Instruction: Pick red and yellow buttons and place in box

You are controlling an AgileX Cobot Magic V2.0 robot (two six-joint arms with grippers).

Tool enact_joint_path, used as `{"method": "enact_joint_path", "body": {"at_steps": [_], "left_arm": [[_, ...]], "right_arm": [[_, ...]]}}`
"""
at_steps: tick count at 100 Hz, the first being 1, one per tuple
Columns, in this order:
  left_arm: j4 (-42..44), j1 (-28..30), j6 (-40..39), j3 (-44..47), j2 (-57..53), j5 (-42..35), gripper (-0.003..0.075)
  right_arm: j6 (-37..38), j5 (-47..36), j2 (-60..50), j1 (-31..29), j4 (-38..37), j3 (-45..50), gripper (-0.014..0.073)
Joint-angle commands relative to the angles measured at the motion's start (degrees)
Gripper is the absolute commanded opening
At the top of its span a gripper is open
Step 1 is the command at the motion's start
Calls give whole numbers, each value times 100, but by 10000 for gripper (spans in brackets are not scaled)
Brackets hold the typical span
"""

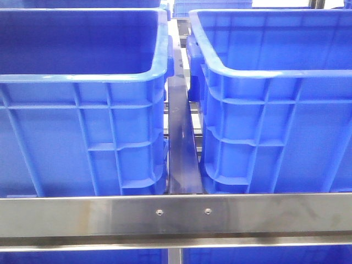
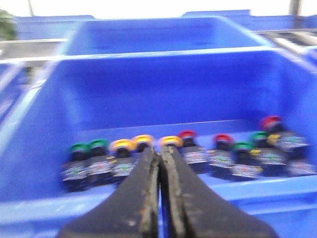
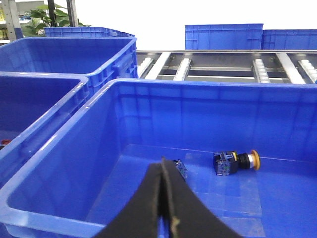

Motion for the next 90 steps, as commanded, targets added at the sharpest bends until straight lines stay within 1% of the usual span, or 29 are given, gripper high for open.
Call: {"method": "enact_joint_path", "body": {"at_steps": [1,14,26,31,34,37,41,90], "left_arm": [[109,327,-128,109,-158,-730,-20],[157,749,-128,590,-568,-1132,-20],[157,807,-128,1185,-893,-1388,-20],[157,796,-140,1405,-883,-1630,-20],[157,782,-139,1370,-883,-1218,-20],[157,766,-139,1343,-883,-1089,-20],[157,766,-139,1379,-883,-1197,-20],[166,766,-129,1379,-883,-1169,-20]], "right_arm": [[-81,6,34,-26,112,-146,-69],[-81,6,34,-26,112,-146,-69],[-81,6,34,-26,112,-146,-69],[-81,6,34,-26,112,-146,-69],[-81,6,34,-26,112,-146,-69],[-81,13,34,-26,112,-146,-69],[-81,20,34,-26,112,-141,-69],[-81,70,34,-26,112,-141,-69]]}}
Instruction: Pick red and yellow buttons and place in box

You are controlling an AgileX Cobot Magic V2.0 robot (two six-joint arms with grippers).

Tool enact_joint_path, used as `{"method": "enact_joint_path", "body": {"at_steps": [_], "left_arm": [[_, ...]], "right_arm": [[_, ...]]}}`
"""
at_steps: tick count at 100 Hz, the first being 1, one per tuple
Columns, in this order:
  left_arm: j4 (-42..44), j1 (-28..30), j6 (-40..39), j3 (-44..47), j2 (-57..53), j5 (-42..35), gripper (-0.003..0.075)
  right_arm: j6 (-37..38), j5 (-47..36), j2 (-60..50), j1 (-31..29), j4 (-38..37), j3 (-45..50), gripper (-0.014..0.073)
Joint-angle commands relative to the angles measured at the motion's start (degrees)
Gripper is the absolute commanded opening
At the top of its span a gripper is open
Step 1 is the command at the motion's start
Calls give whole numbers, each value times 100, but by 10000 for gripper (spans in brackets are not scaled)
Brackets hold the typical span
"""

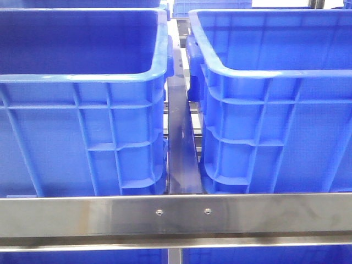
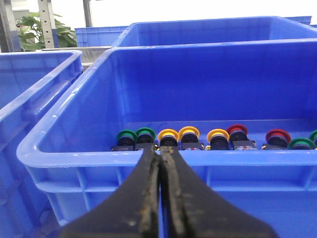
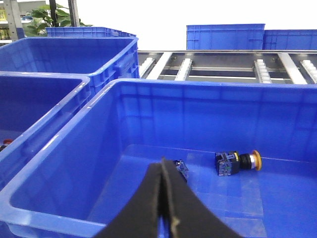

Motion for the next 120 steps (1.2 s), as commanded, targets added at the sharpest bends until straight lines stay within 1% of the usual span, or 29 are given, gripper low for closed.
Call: {"method": "enact_joint_path", "body": {"at_steps": [1,100,105,113,120], "left_arm": [[8,-21,-70,301,-177,-446,-20],[8,-21,-70,301,-177,-446,-20],[8,-21,-70,301,-177,-446,-20],[8,-21,-70,301,-177,-446,-20],[8,-21,-70,301,-177,-446,-20]], "right_arm": [[-81,30,43,-26,112,-141,-69],[-81,41,43,-20,112,-135,-69],[-81,-44,43,-20,107,-135,-69],[-76,-417,43,-20,101,-135,-69],[37,-559,43,-20,-62,-135,-69]]}}
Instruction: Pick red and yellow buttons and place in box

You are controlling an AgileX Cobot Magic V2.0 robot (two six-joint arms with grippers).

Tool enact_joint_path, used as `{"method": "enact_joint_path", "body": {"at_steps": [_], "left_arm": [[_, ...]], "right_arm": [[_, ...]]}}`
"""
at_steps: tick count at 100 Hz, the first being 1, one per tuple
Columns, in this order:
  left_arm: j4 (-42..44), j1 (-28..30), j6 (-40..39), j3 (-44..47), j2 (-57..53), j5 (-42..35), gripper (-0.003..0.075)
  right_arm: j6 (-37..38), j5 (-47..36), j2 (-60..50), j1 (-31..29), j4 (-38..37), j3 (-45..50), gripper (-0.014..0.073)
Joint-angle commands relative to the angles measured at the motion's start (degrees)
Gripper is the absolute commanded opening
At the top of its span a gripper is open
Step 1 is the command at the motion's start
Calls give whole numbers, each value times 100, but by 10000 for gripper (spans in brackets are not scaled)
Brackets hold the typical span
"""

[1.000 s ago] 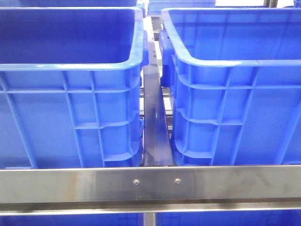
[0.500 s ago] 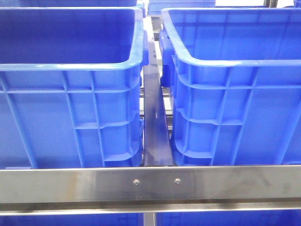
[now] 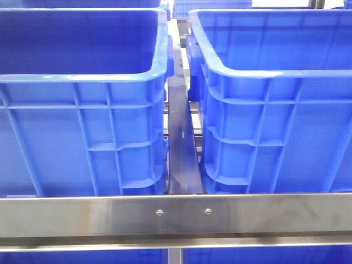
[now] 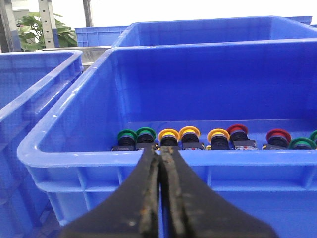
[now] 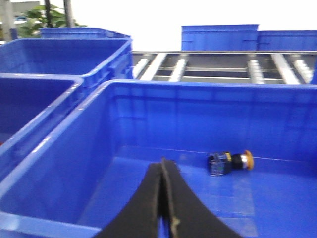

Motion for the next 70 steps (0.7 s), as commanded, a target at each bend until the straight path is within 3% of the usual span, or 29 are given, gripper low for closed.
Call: {"method": "enact_joint_path", "body": {"at_steps": [1,8,16,37,47,59,70], "left_arm": [[8,-21,-70,301,-177,-446,-20],[8,-21,-70,301,-177,-446,-20],[8,-21,-70,301,-177,-446,-20],[8,-21,-70,301,-177,-446,-20],[8,-21,-70,301,-177,-446,-20],[8,-21,-70,301,-177,-446,-20],[8,-21,-70,301,-177,-446,-20]], "right_arm": [[64,-299,43,-20,-126,-135,-69],[519,-459,43,-20,-751,-135,-69],[1532,-630,43,-20,-1664,-135,-69],[5091,-749,43,72,-5464,-135,-69],[6357,-1081,43,304,-7051,-103,-69],[7541,-2178,43,617,-8291,199,-69],[8057,-2775,43,684,-8624,562,-69]]}}
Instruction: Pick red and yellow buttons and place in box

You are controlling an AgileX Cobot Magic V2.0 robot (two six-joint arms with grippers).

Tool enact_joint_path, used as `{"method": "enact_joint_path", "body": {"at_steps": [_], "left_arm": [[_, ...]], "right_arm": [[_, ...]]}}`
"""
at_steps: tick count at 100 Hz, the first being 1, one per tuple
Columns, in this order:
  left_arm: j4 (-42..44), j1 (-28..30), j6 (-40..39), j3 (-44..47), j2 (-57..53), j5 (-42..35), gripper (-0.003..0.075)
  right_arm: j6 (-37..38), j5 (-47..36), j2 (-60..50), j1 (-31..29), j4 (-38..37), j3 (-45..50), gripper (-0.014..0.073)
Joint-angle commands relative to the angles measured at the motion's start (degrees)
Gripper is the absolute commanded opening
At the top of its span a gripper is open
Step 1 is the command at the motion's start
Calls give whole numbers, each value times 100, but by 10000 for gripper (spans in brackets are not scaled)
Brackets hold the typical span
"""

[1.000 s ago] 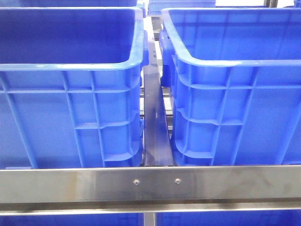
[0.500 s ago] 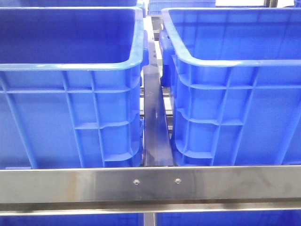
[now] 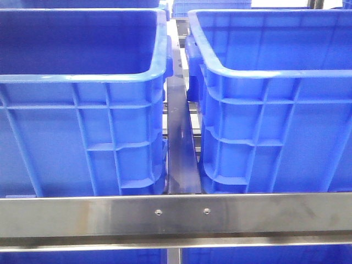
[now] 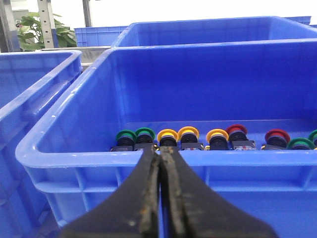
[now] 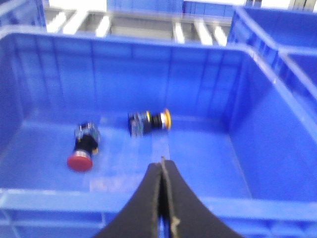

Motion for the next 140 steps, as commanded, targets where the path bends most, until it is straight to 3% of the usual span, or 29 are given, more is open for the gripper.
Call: {"method": "enact_joint_path", "body": {"at_steps": [1,33,37,59,140], "left_arm": [[8,-21,-70,301,-177,-446,-20],[8,-21,-70,301,-177,-446,-20],[8,-21,-70,301,-177,-446,-20],[8,-21,-70,301,-177,-446,-20],[8,-21,-70,301,-177,-435,-20]], "right_arm": [[575,-943,43,57,-485,97,-69],[948,-1046,-760,-265,-536,1119,-69],[1025,-617,-892,-326,-616,1091,-69],[1032,5,-1983,-386,-729,1103,-69],[1032,-160,-1938,-358,-729,1103,-69]]}}
